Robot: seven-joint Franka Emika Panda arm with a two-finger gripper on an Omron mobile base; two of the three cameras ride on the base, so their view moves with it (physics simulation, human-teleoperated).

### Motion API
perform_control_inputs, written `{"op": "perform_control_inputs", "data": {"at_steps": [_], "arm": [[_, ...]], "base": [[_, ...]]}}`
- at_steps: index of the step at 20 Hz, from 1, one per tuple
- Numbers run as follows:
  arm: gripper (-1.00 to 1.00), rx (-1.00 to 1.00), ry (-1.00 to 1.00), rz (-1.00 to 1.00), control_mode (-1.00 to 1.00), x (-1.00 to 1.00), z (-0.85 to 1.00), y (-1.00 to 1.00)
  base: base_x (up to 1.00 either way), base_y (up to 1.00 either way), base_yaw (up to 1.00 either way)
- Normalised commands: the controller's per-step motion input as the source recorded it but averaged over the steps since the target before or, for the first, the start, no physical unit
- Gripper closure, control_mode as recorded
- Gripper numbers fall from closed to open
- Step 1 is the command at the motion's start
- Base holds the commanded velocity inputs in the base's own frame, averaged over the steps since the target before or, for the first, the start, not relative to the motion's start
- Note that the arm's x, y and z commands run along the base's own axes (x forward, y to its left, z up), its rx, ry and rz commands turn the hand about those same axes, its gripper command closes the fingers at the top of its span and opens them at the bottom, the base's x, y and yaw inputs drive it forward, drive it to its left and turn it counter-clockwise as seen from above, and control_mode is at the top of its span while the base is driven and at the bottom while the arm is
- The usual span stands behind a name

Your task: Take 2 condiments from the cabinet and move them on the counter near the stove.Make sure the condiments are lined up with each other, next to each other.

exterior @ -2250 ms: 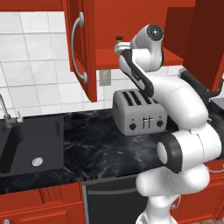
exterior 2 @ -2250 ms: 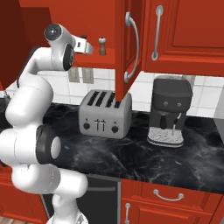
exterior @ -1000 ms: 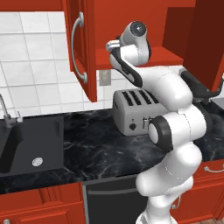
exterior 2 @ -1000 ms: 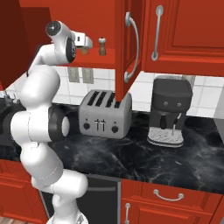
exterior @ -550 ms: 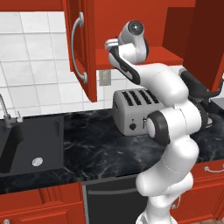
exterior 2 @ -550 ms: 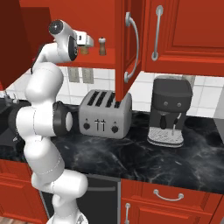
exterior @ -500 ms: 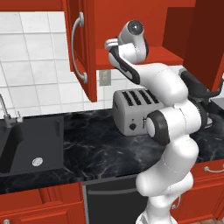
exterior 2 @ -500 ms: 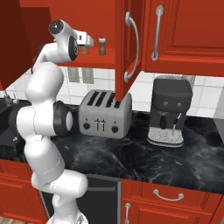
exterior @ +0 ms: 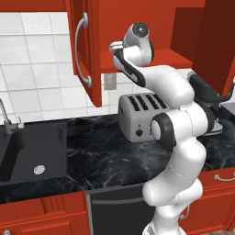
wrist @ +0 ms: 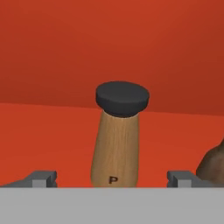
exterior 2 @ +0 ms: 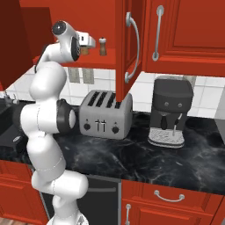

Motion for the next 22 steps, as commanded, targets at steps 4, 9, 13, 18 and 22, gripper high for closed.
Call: {"op": "perform_control_inputs", "data": {"at_steps": [4,9,13,18,22], "arm": [[-1.0,0.0,0.0,0.0,-1.0,0.16,-0.09,0.0],[-1.0,0.0,0.0,0.0,-1.0,0.13,-0.05,0.0],[-1.0,0.0,0.0,0.0,-1.0,0.15,-0.05,0.0],[-1.0,0.0,0.0,0.0,-1.0,0.13,-0.04,0.0],[-1.0,0.0,0.0,0.0,-1.0,0.13,-0.06,0.0]], "base": [[0.0,0.0,0.0],[0.0,0.0,0.0],[0.0,0.0,0.0],[0.0,0.0,0.0],[0.0,0.0,0.0]]}}
